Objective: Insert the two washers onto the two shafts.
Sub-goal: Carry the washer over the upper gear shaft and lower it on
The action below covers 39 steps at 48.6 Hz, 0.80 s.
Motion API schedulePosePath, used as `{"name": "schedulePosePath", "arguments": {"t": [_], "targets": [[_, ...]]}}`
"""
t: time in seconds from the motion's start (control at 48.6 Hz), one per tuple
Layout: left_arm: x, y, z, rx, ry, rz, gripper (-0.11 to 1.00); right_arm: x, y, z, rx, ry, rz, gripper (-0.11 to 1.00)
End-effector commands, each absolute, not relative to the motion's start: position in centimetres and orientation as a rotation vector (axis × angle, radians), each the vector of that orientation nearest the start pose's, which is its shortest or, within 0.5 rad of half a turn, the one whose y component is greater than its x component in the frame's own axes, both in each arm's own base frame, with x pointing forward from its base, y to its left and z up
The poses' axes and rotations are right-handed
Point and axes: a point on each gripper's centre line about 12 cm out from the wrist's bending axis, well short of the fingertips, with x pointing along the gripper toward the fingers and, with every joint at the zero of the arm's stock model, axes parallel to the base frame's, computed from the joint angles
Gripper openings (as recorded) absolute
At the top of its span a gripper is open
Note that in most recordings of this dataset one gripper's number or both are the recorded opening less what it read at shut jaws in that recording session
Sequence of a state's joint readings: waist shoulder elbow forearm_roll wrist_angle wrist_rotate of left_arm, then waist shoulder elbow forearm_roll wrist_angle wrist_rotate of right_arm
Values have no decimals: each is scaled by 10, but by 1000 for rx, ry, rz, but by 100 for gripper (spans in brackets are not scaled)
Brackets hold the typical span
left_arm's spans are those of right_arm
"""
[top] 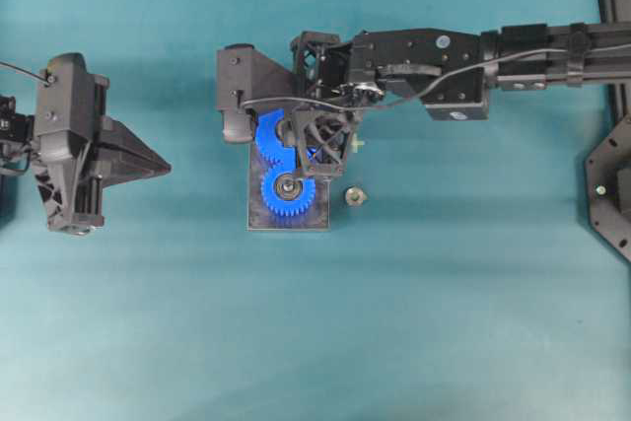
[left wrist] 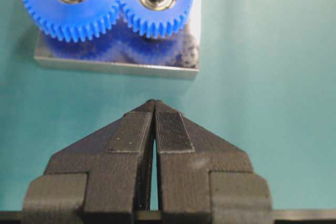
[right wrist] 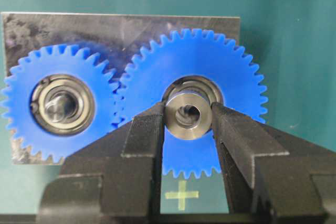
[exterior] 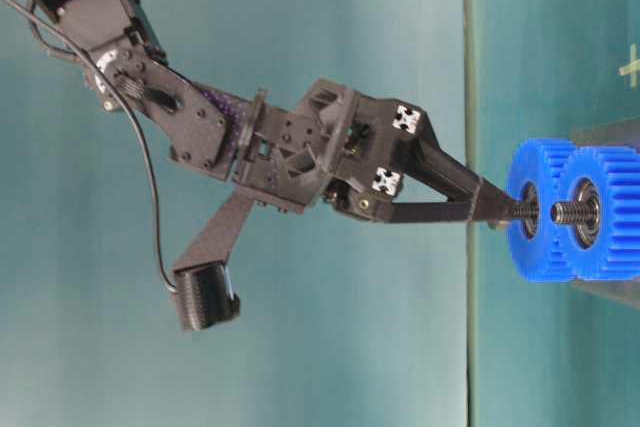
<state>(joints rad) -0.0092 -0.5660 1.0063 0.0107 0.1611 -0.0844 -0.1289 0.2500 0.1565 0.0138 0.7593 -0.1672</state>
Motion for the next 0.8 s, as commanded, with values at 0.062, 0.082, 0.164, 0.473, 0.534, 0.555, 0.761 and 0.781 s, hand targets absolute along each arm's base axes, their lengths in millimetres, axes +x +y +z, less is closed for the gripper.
{"name": "schedulePosePath", "arguments": {"t": [0.062, 0.082, 0.164, 0.473, 0.534, 0.555, 0.761, 0.781], "targets": [[259, -2, 224, -67, 574, 14, 0, 455, -59, 188, -72, 1132, -13, 31], [259, -3, 225, -67, 572, 12, 0, 455, -59, 187, -71, 1135, -14, 31], [258, -2, 225, -67, 568, 12, 0, 454, -61, 186, -70, 1143, -16, 31], [258, -3, 225, -70, 568, 13, 0, 452, -64, 187, -73, 1161, -23, 31], [258, -3, 225, -70, 568, 13, 0, 451, -65, 188, -72, 1166, -23, 31], [258, -2, 226, -70, 566, 14, 0, 452, -64, 188, -72, 1165, -22, 31], [257, -2, 225, -70, 569, 15, 0, 452, -65, 187, -71, 1169, -23, 31], [257, -3, 225, -70, 569, 13, 0, 452, -65, 187, -71, 1169, -23, 31]]}}
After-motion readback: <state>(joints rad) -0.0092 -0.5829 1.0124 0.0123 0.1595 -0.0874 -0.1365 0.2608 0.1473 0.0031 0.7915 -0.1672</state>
